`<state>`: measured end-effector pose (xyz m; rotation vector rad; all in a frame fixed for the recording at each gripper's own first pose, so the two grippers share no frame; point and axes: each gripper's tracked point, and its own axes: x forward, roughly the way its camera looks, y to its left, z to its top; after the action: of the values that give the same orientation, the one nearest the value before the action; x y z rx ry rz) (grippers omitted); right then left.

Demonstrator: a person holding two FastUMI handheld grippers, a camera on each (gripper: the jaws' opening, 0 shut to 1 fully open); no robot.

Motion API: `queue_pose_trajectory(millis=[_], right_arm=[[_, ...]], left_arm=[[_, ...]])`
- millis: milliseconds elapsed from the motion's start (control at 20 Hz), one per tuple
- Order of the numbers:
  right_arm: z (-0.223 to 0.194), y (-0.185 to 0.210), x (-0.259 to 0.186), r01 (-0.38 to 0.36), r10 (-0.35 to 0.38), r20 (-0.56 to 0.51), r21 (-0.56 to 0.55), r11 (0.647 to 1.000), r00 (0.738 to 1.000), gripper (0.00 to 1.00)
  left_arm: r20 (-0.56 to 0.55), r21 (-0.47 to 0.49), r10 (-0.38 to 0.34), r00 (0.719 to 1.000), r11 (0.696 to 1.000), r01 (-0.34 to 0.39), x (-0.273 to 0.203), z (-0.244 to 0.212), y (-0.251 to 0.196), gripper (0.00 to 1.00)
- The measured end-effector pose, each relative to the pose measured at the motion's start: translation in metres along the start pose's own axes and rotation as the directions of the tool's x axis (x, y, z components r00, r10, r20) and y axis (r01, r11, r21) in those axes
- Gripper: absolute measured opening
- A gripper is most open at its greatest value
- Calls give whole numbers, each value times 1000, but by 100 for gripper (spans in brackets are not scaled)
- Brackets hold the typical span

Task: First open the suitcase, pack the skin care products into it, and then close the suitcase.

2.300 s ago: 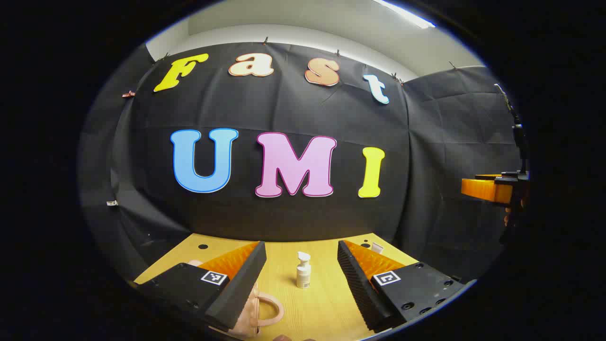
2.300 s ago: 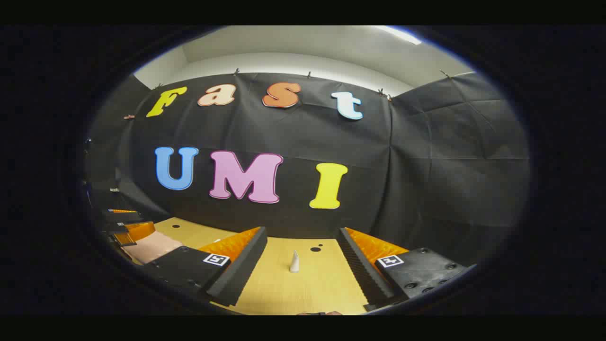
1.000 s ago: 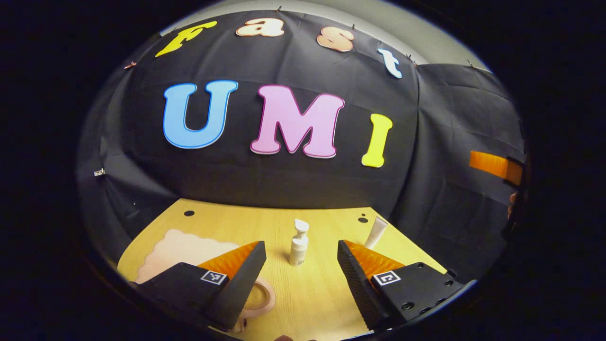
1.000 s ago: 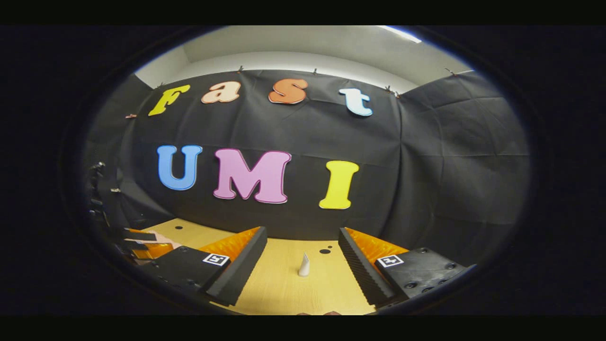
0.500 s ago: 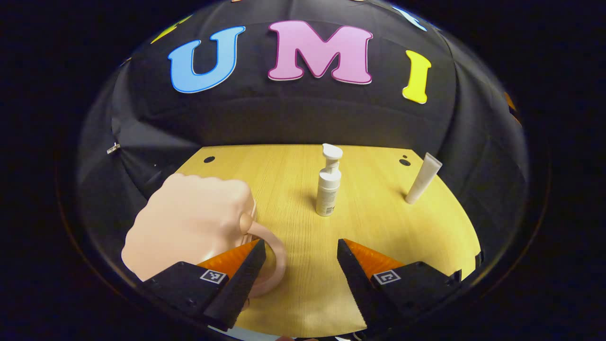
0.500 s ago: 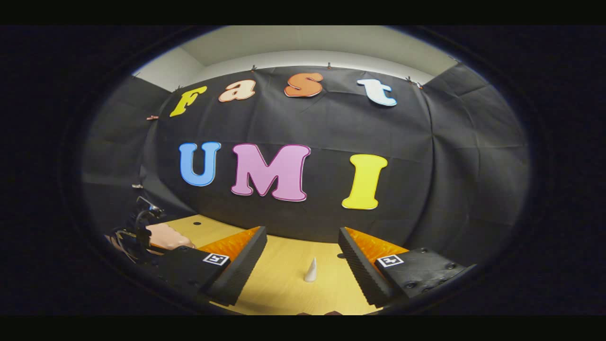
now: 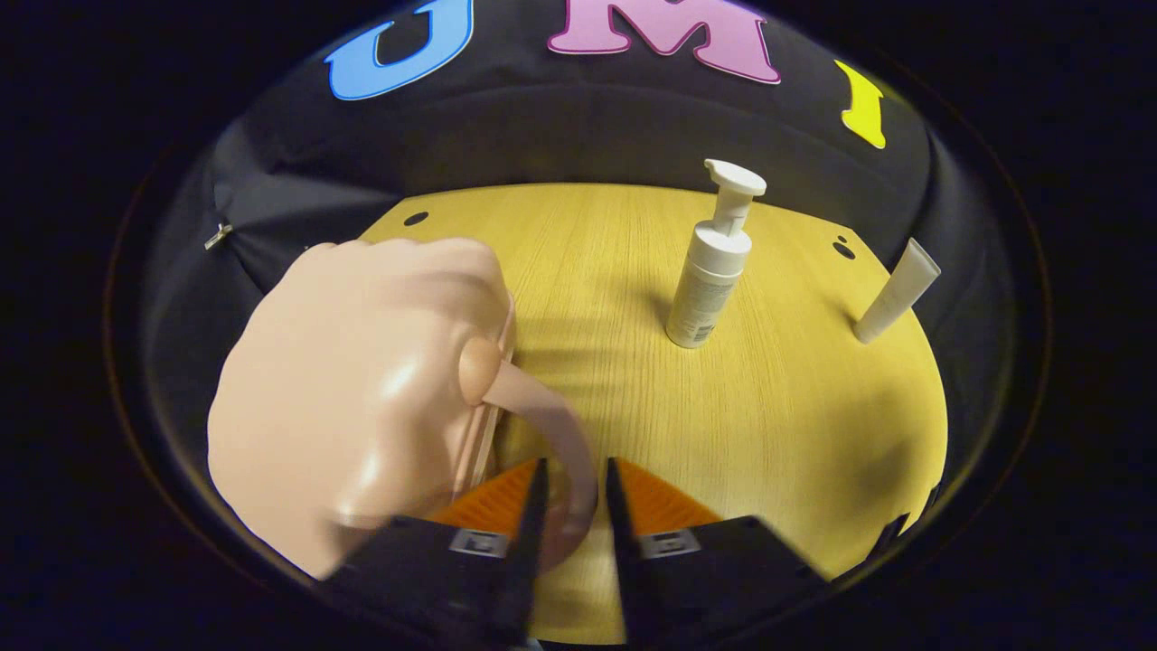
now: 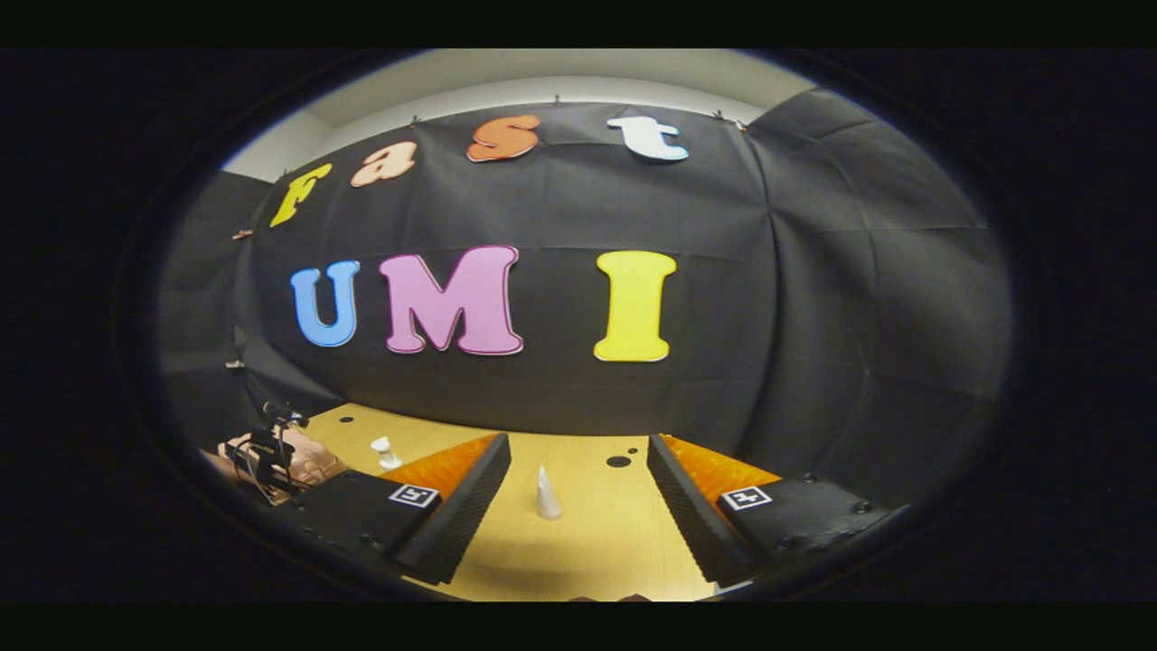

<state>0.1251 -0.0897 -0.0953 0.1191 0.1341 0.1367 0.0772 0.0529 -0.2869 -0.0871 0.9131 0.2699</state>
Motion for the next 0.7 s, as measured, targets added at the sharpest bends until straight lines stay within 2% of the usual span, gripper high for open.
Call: queue_pose_trajectory(millis=[50,100,250,350,450,600,700], right_arm=[[0,-3,-1,19,-19,0,1,1000,1000,97],[2,-5,-3,39,-39,5,0,999,999,97],[13,4,-6,77,-76,38,-12,997,996,97],[18,20,-7,81,-79,51,-30,996,996,97],[23,38,-3,77,-73,65,-62,995,995,98],[31,79,8,27,-21,79,-75,997,997,97],[36,106,18,-12,18,89,-66,998,996,97]], left_arm=[[-27,31,-4,1000,1000,5,13,-4,1,17],[-33,69,0,999,998,2,11,-1,2,13],[-28,153,-31,999,988,35,-15,16,-5,11],[-37,130,-85,996,987,90,-37,28,-4,7],[-34,103,-160,987,981,163,-70,41,1,11],[36,140,-166,985,977,159,-121,73,38,11],[77,123,-157,985,981,147,-152,96,69,11]])
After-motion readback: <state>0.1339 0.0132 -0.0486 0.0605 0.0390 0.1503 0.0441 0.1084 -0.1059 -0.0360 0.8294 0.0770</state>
